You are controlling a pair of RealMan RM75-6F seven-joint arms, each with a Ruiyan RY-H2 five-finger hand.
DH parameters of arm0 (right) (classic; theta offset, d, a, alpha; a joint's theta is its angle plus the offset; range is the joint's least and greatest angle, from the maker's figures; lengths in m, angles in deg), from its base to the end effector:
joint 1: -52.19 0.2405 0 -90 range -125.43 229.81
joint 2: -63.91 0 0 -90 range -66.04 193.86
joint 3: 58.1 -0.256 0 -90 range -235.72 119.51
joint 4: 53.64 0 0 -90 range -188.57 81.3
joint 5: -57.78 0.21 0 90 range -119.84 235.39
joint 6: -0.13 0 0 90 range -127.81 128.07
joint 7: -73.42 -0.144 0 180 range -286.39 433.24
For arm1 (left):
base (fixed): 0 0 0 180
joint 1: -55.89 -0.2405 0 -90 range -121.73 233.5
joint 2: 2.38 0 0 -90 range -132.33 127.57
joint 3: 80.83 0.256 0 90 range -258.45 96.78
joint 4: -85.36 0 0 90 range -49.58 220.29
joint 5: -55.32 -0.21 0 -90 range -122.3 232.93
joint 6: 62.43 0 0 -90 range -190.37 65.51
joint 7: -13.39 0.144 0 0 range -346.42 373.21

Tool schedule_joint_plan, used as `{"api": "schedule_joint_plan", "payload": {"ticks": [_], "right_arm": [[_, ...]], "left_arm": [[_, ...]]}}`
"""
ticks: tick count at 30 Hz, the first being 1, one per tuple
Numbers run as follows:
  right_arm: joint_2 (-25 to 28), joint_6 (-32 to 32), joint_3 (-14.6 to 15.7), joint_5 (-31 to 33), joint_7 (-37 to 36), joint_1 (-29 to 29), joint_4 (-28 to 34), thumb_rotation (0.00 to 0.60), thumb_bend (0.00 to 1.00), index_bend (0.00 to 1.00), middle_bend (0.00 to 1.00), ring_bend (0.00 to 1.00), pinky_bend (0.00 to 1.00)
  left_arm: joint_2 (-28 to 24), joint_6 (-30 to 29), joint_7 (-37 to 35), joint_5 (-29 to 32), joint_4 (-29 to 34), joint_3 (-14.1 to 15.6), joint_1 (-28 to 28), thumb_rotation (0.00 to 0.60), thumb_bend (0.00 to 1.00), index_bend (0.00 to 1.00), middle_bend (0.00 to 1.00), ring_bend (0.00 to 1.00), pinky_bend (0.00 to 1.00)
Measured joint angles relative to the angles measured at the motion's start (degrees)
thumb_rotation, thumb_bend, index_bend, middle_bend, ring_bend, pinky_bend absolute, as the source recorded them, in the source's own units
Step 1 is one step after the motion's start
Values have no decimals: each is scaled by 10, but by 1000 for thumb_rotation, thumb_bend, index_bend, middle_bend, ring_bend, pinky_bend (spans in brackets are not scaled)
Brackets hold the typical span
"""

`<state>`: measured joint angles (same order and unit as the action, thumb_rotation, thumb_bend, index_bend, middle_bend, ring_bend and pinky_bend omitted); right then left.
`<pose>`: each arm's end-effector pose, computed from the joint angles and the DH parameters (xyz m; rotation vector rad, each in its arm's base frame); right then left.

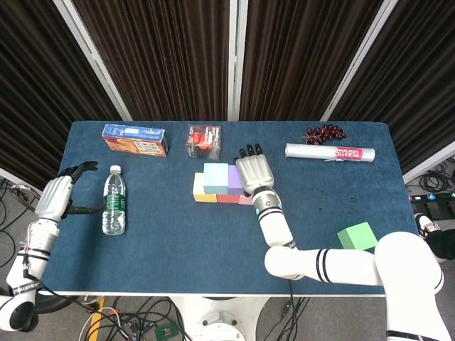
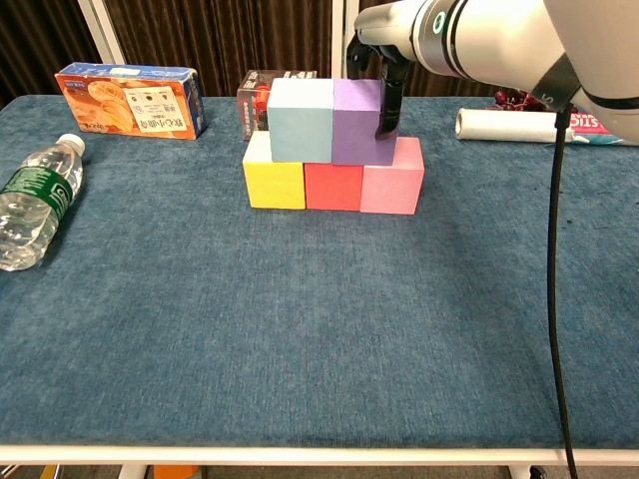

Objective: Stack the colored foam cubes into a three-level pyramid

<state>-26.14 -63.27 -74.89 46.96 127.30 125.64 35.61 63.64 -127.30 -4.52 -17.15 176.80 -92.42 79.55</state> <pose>-0.0122 -0.3989 -0.0140 1.7984 -0.8836 0.6294 -0.2605 0.3068 0.1370 -1.3499 -1.2605 -1.1887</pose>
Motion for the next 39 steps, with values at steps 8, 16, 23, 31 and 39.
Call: {"api": "schedule_joint_plan", "payload": {"ticks": [8, 16, 23, 31, 39], "right_arm": [[0, -1, -4, -2, -2, -4, -1, 600, 95, 384, 133, 0, 0], [-3, 0, -6, 0, 1, -5, -4, 600, 93, 334, 127, 0, 0], [-6, 3, -7, 2, 3, -6, -5, 600, 91, 230, 118, 0, 0], [-4, 3, -8, 3, 5, -7, -1, 600, 90, 122, 109, 0, 0], [7, 2, -12, 1, -2, -12, 19, 600, 91, 83, 101, 0, 0]], "left_arm": [[1, 0, -1, -2, -1, 1, 0, 600, 53, 174, 216, 185, 160], [0, 0, -1, -1, -1, 0, -1, 600, 54, 174, 216, 185, 159], [0, 0, 0, -1, 0, 0, -1, 600, 54, 174, 216, 185, 159], [0, 0, -2, -1, -1, 0, -1, 600, 54, 174, 216, 185, 160], [-1, -4, -2, -2, 1, 0, -4, 600, 54, 174, 216, 185, 159]]}}
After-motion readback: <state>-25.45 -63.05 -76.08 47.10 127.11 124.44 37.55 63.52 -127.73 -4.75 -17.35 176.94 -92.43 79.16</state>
